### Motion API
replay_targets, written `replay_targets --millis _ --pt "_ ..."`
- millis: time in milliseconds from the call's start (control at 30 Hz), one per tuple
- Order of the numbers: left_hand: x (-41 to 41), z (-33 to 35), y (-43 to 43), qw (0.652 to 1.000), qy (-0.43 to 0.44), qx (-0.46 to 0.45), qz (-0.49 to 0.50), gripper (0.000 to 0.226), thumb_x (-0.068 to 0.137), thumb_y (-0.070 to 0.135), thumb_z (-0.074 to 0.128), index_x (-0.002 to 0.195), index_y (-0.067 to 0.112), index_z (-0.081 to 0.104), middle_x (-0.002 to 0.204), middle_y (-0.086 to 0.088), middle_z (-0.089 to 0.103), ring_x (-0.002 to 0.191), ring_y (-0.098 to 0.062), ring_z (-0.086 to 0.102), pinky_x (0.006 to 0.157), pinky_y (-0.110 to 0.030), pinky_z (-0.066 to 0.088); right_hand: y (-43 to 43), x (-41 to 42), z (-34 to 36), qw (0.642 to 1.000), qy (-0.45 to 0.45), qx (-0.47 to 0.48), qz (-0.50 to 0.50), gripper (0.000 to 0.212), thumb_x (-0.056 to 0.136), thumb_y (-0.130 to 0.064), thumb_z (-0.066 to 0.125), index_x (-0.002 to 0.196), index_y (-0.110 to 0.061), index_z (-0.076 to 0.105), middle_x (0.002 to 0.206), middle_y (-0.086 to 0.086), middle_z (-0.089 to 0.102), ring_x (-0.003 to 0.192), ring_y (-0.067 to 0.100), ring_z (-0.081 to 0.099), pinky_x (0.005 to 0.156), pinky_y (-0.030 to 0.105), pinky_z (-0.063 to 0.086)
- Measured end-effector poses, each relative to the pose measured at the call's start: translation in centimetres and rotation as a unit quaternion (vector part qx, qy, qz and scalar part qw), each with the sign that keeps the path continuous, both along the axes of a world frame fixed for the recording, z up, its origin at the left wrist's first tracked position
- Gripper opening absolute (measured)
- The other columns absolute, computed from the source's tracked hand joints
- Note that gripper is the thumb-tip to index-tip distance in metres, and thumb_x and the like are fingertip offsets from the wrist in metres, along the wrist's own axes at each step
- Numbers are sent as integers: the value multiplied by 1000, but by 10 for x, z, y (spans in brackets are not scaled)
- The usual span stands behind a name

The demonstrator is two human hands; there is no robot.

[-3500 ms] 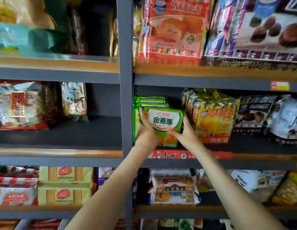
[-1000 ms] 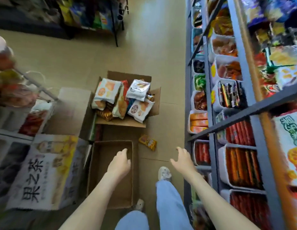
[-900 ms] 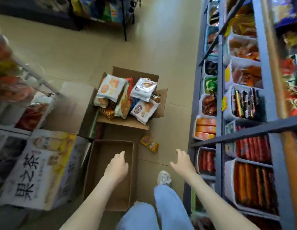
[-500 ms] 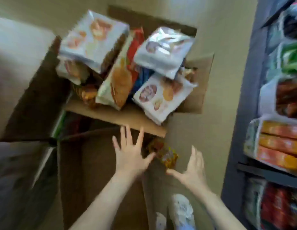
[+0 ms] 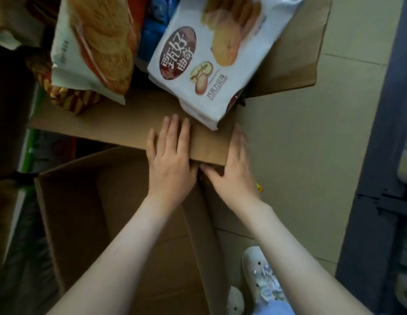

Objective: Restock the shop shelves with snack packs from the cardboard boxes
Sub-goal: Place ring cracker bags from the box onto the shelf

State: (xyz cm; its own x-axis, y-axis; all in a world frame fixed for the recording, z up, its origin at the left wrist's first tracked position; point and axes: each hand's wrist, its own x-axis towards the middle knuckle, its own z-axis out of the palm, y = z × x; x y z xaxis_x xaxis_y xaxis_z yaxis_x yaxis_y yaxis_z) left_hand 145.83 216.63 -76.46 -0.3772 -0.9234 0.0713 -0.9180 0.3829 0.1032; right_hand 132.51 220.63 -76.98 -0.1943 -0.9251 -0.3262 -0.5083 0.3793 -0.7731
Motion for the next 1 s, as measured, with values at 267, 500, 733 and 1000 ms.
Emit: replay_targets --millis 267,500,733,1000 --pt "-7 -59 88 996 -44 15 -77 94 79 17 61 154 15 5 158 -17 10 147 -31 6 119 -47 3 38 -20 -88 976 129 171 44 110 84 -42 66 150 -8 -14 160 9 -12 147 22 -15 116 34 -8" --pt "-5 -67 85 980 -172 59 -75 76 72 24 70 140 3 45 151 -22 32 140 -33 33 115 -48 14 74 -17 -142 936 279 189 106 92 81 -29 65 148 -12 5 146 8 26 136 27 24 114 48 15" --pt "-51 12 86 974 -119 130 -143 73 64 16 64 135 6 54 144 -17 46 133 -29 46 108 -51 34 86 -65 -17 927 325 145 114 83 63 -27 74 135 -9 35 121 7 45 115 29 44 97 43 29" --pt "-112 221 41 939 -154 145 -273 90 63 35 72 142 6 38 140 -12 47 134 -29 41 115 -55 16 86 -108 223 918 368 -6 148 94 36 -31 77 121 -11 43 103 2 55 94 25 55 87 38 28"
